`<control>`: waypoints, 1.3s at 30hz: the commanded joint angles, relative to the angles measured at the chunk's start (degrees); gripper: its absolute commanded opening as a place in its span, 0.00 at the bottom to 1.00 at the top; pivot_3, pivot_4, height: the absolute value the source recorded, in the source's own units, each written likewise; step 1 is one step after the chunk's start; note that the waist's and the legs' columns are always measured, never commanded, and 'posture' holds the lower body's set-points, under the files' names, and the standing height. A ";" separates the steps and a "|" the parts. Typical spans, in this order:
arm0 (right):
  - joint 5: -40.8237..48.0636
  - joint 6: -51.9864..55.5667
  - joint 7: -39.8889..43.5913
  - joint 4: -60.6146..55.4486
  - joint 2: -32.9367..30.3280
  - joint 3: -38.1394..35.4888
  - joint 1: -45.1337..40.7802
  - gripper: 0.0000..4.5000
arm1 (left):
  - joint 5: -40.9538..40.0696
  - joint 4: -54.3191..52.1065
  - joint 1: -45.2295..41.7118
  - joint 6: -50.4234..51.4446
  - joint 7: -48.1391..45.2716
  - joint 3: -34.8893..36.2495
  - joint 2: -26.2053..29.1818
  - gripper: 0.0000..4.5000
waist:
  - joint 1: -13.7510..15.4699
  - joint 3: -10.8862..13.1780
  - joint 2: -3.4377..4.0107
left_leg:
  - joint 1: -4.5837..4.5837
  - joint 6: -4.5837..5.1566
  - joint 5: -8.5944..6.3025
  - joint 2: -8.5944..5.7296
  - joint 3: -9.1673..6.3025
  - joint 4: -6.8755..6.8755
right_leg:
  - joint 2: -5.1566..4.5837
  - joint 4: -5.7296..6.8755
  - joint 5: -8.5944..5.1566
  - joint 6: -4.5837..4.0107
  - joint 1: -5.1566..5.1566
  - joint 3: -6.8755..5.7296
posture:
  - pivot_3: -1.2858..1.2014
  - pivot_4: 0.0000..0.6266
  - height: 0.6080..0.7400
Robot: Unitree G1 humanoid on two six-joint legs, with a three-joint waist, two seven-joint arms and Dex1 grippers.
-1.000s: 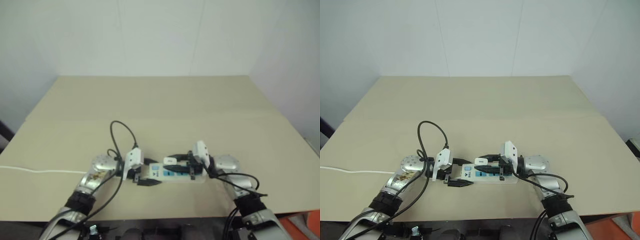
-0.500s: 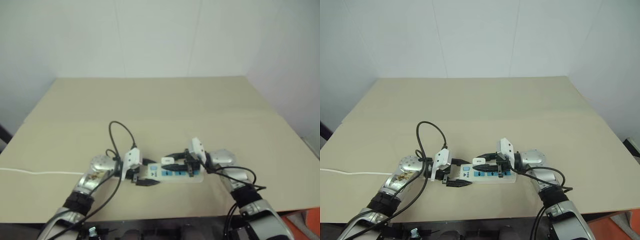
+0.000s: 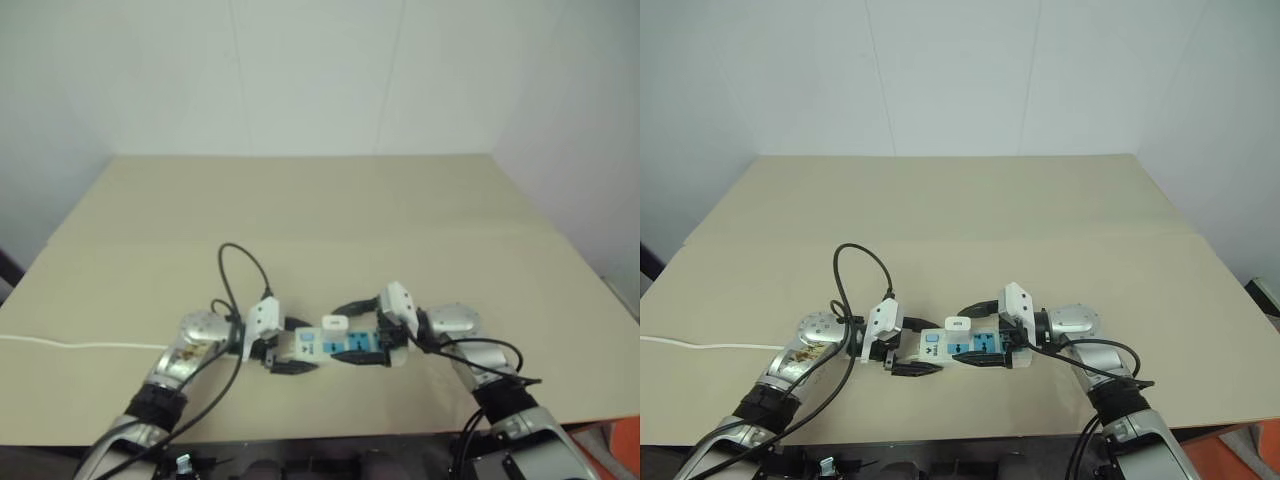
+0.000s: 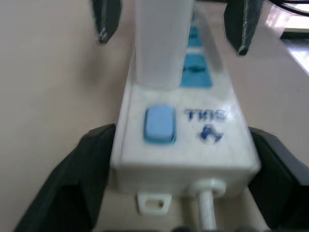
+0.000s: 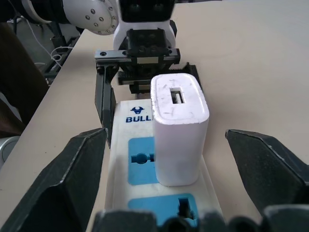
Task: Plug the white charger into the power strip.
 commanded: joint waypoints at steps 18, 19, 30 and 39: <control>10.53 10.83 -2.83 -21.60 -17.89 -21.66 11.65 1.00 | -17.02 -20.67 9.58 14.33 -2.37 19.78 15.24 0.99 | 0.23 1.33 0.49 | -2.05 -0.13 0.08 -0.10 0.01 0.06 | -0.15 0.26 0.19 -0.26 -2.18 0.04 | 0.52 0.24 1.00; 11.14 11.43 -2.99 -22.11 -19.54 -24.02 13.14 1.00 | -17.66 -20.61 10.05 14.73 -2.58 21.42 16.61 0.99 | 0.25 1.46 0.50 | -2.03 -0.13 0.08 -0.10 0.01 0.06 | -0.16 0.24 0.19 -0.26 -2.13 0.03 | 0.52 0.24 1.00; 12.07 16.55 -4.33 -26.84 -27.91 -34.08 22.88 1.00 | -18.72 -22.19 14.39 15.63 -0.87 26.77 20.19 0.99 | 0.11 1.73 0.50 | -2.01 -0.13 0.08 -0.07 0.15 0.09 | -0.13 0.13 0.24 -0.23 -2.02 0.03 | 0.52 0.24 1.00; 12.12 16.72 -5.28 -27.65 -27.52 -32.90 22.67 1.00 | -18.84 -22.42 13.45 15.67 -0.55 25.96 19.90 0.99 | 0.18 1.75 0.49 | -2.02 -0.14 0.09 -0.07 0.18 0.33 | -0.13 0.25 0.26 -0.21 -1.98 0.05 | 0.52 0.24 1.00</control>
